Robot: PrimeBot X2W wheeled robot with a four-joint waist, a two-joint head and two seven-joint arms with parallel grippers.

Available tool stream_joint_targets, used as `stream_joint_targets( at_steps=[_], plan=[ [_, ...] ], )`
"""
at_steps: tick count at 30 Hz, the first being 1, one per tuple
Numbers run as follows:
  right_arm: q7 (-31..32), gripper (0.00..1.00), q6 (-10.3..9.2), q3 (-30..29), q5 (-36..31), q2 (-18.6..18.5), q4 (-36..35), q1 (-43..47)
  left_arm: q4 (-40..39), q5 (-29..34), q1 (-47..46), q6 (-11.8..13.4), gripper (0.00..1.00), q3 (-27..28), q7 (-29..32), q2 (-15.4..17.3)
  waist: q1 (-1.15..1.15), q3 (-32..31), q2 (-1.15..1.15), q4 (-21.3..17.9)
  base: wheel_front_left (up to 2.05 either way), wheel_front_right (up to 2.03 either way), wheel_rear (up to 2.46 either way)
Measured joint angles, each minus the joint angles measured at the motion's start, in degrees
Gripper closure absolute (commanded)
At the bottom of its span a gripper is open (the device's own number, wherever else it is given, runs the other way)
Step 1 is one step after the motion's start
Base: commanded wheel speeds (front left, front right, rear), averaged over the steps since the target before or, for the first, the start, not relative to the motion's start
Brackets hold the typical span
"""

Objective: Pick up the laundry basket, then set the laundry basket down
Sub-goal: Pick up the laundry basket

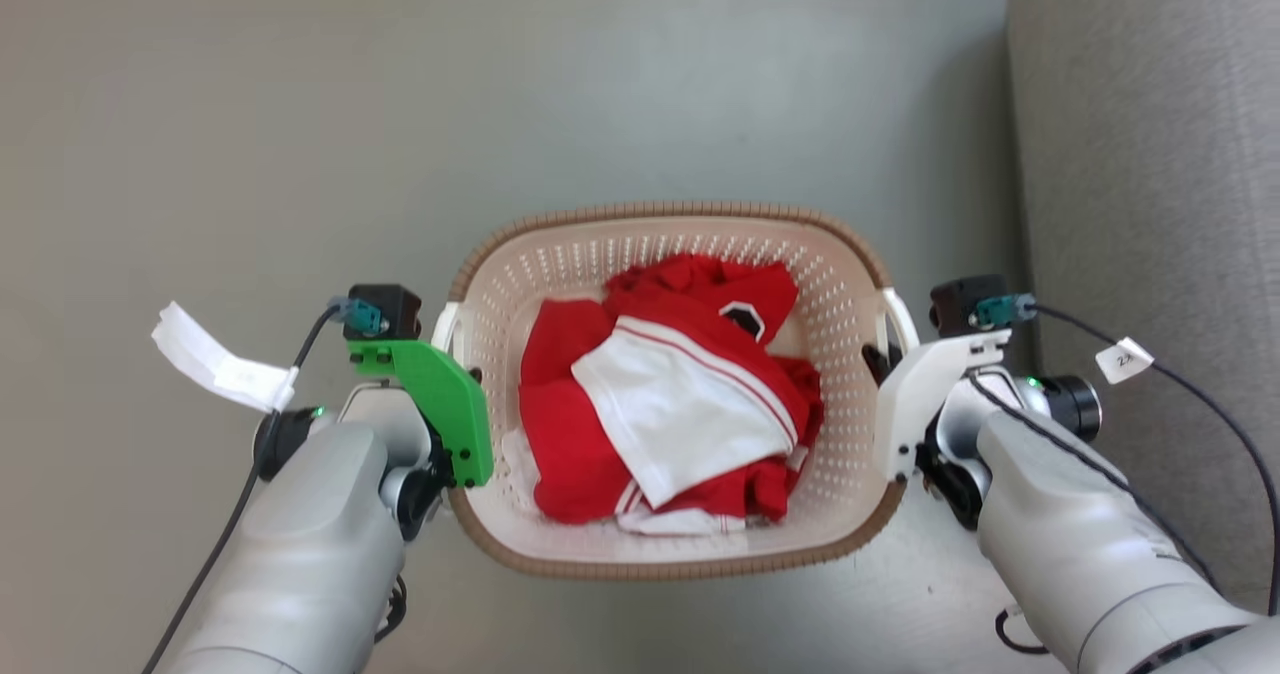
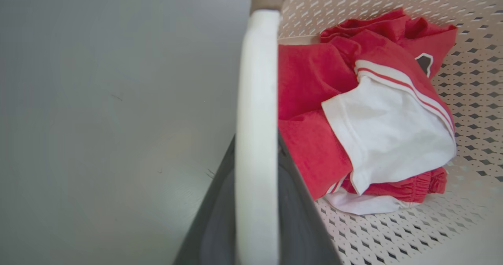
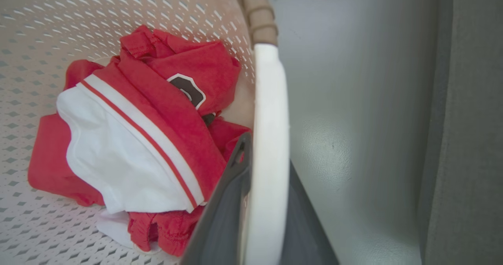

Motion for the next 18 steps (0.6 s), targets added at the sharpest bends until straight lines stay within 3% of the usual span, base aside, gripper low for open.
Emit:
stream_joint_targets(
  at_steps=[18],
  plan=[
    [6.4, 1.00, 0.98, 3.5, 2.3, 0.4, 0.4, 4.8, 2.5, -4.7, 5.8, 0.0, 1.00, -1.1, 5.1, -0.1, 0.00, -14.1, 0.00, -1.8, 0.00, 0.00, 0.00]
  ],
)
